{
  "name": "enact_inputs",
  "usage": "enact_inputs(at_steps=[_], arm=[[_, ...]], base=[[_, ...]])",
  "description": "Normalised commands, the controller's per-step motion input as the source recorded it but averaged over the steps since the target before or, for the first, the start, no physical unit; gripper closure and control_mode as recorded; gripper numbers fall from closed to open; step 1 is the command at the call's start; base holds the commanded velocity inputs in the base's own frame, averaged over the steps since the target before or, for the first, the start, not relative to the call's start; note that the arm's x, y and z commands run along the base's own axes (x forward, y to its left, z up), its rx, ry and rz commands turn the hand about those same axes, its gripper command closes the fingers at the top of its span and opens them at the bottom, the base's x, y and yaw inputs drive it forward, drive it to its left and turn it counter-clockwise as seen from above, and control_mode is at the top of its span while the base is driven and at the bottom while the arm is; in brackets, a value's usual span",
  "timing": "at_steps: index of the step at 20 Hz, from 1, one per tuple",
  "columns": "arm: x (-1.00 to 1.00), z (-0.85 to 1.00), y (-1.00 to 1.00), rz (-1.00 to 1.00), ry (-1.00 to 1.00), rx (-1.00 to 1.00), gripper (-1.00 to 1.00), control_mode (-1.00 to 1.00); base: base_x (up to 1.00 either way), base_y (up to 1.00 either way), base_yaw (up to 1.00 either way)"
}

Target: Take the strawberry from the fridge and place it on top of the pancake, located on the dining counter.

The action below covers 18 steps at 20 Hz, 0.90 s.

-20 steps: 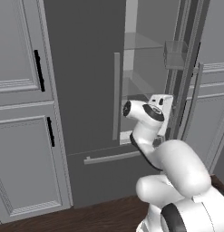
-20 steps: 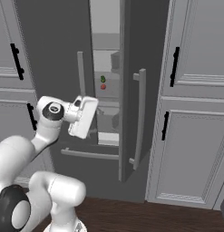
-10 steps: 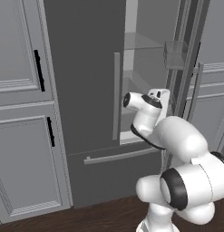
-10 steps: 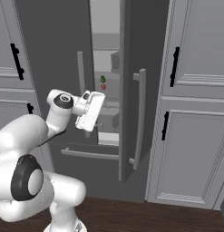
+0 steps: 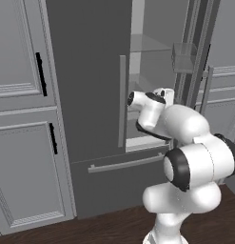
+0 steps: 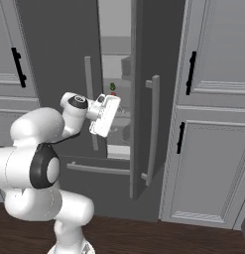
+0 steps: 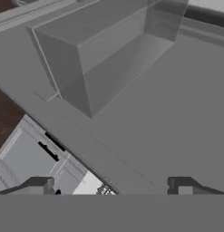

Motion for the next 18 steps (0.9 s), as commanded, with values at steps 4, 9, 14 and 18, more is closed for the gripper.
enact_inputs(at_steps=[4, 9, 14, 18], arm=[[0.06, 0.0, -0.31, 0.0, 0.02, 0.0, -1.0, -1.0], [-0.03, 0.0, -0.43, 0.0, 0.0, 0.0, -1.0, -1.0], [-0.13, 0.0, -0.61, 0.0, 0.0, 0.0, -1.0, -1.0], [-0.14, 0.0, -0.71, 0.0, 0.0, 0.0, -1.0, -1.0]], base=[[0.0, 0.0, 0.0], [0.0, 0.0, 0.0], [0.0, 0.0, 0.0], [0.0, 0.0, 0.0]])
